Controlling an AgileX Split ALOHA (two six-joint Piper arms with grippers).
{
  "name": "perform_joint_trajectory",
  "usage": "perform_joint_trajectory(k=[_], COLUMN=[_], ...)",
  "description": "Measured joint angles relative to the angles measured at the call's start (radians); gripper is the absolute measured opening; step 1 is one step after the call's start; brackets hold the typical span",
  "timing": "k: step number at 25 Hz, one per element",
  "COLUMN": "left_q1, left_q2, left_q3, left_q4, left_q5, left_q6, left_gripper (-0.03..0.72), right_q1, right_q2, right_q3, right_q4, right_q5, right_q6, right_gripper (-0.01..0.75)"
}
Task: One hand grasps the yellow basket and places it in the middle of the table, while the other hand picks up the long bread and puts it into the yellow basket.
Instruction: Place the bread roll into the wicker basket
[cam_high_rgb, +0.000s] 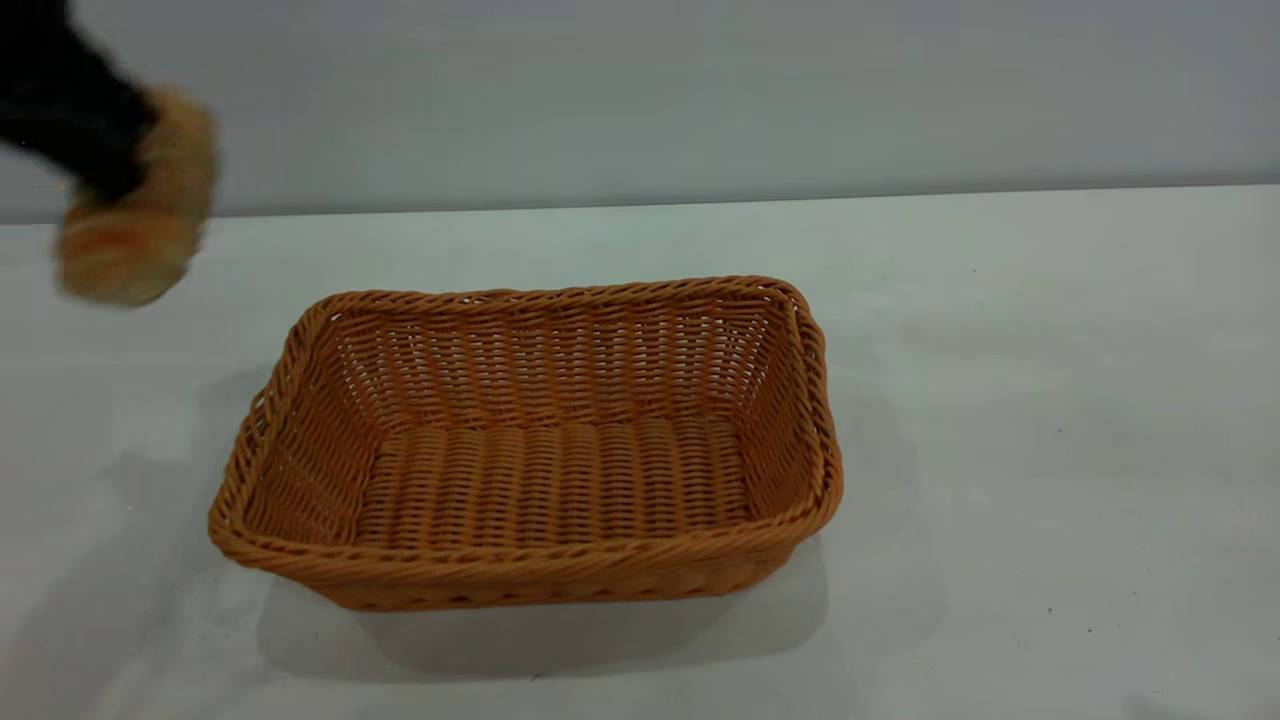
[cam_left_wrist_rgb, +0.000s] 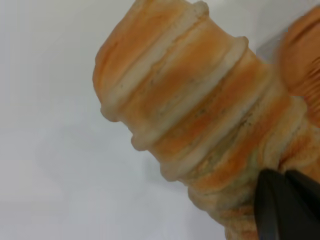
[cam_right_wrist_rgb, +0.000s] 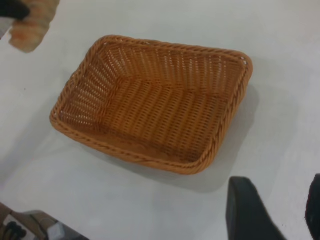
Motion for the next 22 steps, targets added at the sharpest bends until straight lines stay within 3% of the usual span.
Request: perform_joint_trajectory(k=[7, 15, 22], left_q1=[-0.145, -0.271, -0.293], left_q2=[0.115, 0.212, 0.216], left_q3=[-0.118, -0.123, -0.130], left_q4=[-0.068, -0.082, -0.083], left_q5=[0.035, 0.041, 0.041], left_q6=[0.018, 0.020, 0.020], left_gripper=[-0.002, -0.002, -0.002], right_q1=[0.000, 0.000, 0.000], right_q2=[0.000, 0.000, 0.000], right_q3=[0.000, 0.000, 0.000], right_q4=[0.000, 0.001, 0.003], right_q5=[0.004, 0.006, 0.006], right_q6=[-0.007, -0.008, -0.008], right_gripper=[0.335, 0.335, 0.329])
